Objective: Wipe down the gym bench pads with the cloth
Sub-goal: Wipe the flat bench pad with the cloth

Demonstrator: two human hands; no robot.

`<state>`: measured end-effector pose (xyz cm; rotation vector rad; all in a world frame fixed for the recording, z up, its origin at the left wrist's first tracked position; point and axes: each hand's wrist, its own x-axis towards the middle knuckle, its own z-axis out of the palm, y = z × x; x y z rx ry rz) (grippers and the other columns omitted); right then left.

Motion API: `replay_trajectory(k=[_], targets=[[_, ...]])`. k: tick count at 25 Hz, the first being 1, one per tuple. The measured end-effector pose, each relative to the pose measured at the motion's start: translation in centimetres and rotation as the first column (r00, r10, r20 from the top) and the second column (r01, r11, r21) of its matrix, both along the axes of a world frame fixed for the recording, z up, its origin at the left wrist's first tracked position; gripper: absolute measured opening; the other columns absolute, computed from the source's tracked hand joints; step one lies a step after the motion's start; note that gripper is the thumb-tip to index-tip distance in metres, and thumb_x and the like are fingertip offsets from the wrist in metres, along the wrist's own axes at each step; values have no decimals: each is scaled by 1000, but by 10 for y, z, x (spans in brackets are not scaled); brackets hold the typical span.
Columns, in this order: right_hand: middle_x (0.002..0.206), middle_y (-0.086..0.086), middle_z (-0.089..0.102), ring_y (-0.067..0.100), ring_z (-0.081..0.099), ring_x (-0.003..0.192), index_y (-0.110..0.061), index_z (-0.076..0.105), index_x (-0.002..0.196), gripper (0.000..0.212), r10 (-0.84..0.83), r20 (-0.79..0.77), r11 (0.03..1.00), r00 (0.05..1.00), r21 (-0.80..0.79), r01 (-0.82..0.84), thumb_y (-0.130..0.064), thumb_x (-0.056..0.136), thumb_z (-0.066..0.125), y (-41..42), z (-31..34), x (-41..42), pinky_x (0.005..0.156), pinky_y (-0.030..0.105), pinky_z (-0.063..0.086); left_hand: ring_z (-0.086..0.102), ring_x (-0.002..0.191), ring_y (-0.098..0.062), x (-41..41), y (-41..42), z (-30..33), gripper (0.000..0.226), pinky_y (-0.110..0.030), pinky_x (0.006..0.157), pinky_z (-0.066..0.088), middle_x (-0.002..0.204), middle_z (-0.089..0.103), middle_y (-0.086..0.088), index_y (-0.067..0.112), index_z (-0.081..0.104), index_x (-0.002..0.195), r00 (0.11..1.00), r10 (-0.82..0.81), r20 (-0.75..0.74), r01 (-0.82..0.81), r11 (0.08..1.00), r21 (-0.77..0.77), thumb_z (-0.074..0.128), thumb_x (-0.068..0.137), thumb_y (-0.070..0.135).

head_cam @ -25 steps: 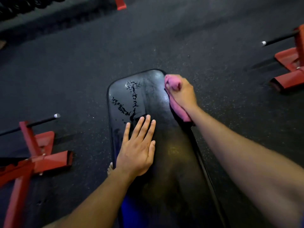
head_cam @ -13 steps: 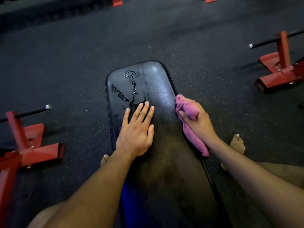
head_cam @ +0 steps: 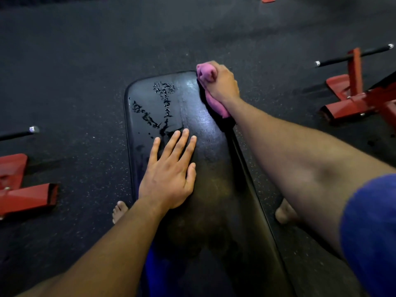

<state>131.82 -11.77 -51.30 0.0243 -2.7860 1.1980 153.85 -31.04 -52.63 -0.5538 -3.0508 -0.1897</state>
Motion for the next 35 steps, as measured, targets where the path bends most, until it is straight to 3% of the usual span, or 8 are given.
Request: replay_trajectory(k=[5,12,16,19,24,27,30,35], targets=[[121,-3,70,19,65,114,-24,70,119,45,8,-2,986,1000,-165,-8,-46,81,69,24,-18,44,101,38,51,8,161,-15,1,1,2,67,-55,129,7,174,13,0,22,22,166,1000,1,6,-1,1000,10,24,102,44],[125,-4,66,14,62,115,-28,68,120,29,95,-60,986,994,-129,-102,-37,92,70,51,-23,132,103,32,48,8,161,-14,2,2,3,67,-54,129,7,174,13,3,23,20,166,999,-1,38,1,1000,1,24,102,46],[127,-1,63,21,61,116,-35,60,133,50,211,19,976,977,49,-212,-24,85,72,63,22,95,102,42,49,13,160,-15,-8,-2,24,72,-50,128,9,174,15,2,25,21,165,993,-18,113,21,999,-28,19,99,53],[134,11,58,28,58,121,-20,52,141,61,259,30,946,965,195,-260,-19,85,78,74,52,41,104,35,45,20,157,-19,-23,-16,30,73,-44,126,9,172,23,-1,26,25,164,979,-169,111,174,984,-37,26,101,62],[122,1,70,23,66,111,-23,60,129,43,506,74,820,859,267,-506,-29,90,75,13,46,-46,92,31,49,25,153,-19,-87,-46,33,75,-47,126,13,167,31,2,32,25,163,915,-396,72,402,909,-110,28,100,71],[117,-9,72,17,66,104,-34,66,118,28,528,126,800,840,257,-542,-43,92,64,-21,25,-81,92,33,51,1,161,-13,-108,-51,19,72,-56,128,-5,174,11,3,37,15,165,927,-368,70,372,927,-56,25,102,69],[114,-13,73,17,67,102,-47,67,110,36,492,277,751,825,344,-563,-64,81,51,-34,22,-112,94,36,53,-12,160,-10,-106,-51,9,70,-58,127,-8,175,-1,6,38,10,166,917,-390,79,394,918,-42,22,104,67],[112,-4,72,27,67,105,-35,65,104,49,579,314,582,752,487,-651,-70,77,43,-123,30,-112,88,36,51,-13,160,-11,-111,-52,7,69,-59,127,-6,175,-5,7,38,9,166,909,-407,84,410,912,-25,22,104,65]])
